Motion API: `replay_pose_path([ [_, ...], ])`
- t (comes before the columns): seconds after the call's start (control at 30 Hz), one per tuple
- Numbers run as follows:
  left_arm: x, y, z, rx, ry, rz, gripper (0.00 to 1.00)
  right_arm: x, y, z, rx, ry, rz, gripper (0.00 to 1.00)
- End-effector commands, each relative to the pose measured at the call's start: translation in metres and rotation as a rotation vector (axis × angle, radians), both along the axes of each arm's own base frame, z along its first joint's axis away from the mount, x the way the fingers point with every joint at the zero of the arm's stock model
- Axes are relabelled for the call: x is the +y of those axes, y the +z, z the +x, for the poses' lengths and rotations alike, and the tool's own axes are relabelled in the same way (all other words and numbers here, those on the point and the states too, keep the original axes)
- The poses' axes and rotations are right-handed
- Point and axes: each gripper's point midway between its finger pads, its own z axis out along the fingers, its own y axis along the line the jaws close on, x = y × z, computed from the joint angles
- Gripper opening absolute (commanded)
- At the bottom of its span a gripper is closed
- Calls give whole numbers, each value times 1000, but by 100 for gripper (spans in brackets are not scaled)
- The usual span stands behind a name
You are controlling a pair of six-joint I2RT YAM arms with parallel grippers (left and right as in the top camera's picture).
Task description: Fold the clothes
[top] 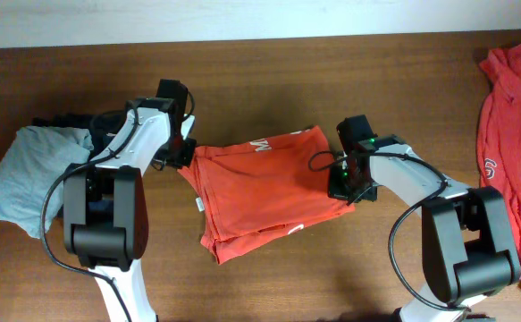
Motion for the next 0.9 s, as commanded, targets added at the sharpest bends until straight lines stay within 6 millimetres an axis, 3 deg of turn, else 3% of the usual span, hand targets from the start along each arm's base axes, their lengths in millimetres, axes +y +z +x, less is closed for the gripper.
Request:
replay_pose_path([
  [0.0, -18, 21, 13, -46, -7, -67, 22, -6, -10, -34, 123, -29, -1, 4],
  [0.1, -27, 46, 20, -97, -21, -87, 23, 6, 14, -34, 85, -26, 77, 4],
  [0.2, -36, 74, 26, -158, -28, -122, 28, 19, 52, -23, -45, 24, 167, 6],
  [0.27, -37, 100, 30, -216, -1, -137, 33, 24, 77, -15, -155, 78, 199, 18],
  [0.43, -38, 165, 32, -364, 10, -173, 50, 21, 122, 7, -394, 222, 195, 64],
  [0.5, -38, 188, 28, -418, 7, -184, 62, 12, 127, 16, -438, 238, 181, 72],
  [0.63, -35, 221, 14, -479, 22, -201, 66, 1, 117, 30, -452, 260, 236, 79],
  [0.73, -32, 238, -1, -497, 65, -218, 66, -9, 105, 45, -461, 237, 322, 82],
  [0.8, -30, 246, -10, -501, 98, -229, 75, -15, 97, 51, -464, 235, 379, 84],
  [0.87, -29, 252, -18, -505, 135, -242, 77, -20, 86, 54, -447, 228, 438, 84],
])
